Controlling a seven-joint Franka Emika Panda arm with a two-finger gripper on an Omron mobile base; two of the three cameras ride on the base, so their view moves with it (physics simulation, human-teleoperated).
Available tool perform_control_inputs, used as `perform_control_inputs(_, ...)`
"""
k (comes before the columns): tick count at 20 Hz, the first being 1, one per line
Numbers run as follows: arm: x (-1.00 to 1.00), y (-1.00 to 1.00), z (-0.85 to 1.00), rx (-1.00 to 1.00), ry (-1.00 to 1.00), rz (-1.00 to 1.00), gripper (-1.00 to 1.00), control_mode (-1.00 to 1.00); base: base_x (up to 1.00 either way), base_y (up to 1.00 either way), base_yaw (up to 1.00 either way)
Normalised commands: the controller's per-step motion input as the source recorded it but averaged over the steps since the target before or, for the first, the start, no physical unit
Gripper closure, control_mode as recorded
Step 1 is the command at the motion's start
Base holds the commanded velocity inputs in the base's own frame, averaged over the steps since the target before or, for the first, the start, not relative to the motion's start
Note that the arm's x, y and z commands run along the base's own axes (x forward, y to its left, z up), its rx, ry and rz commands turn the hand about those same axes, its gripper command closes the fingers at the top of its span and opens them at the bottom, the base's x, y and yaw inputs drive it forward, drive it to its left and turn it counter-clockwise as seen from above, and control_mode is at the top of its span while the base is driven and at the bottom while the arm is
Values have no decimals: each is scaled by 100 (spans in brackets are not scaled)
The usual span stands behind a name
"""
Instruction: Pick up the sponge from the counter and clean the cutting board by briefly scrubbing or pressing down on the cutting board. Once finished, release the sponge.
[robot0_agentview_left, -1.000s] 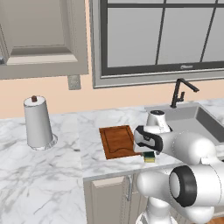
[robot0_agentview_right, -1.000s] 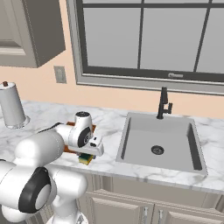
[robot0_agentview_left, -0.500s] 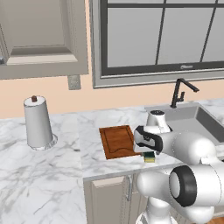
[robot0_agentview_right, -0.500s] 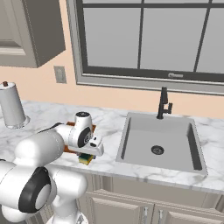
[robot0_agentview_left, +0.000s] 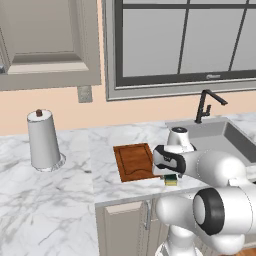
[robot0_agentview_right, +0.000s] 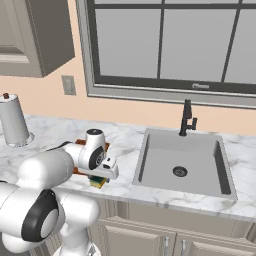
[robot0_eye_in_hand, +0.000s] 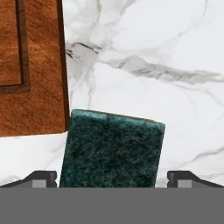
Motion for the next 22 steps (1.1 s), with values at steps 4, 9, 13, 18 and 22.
perform_control_inputs(4,0,0,0,0,0,0,-100,-100,0,0,0)
perform_control_inputs(9,0,0,0,0,0,0,100,-100,0,0,0)
perform_control_inputs(13,0,0,0,0,0,0,100,-100,0,0,0)
perform_control_inputs(18,0,0,0,0,0,0,100,-100,0,0,0)
perform_control_inputs(22,-11,0,19,0,-2,0,100,-100,0,0,0)
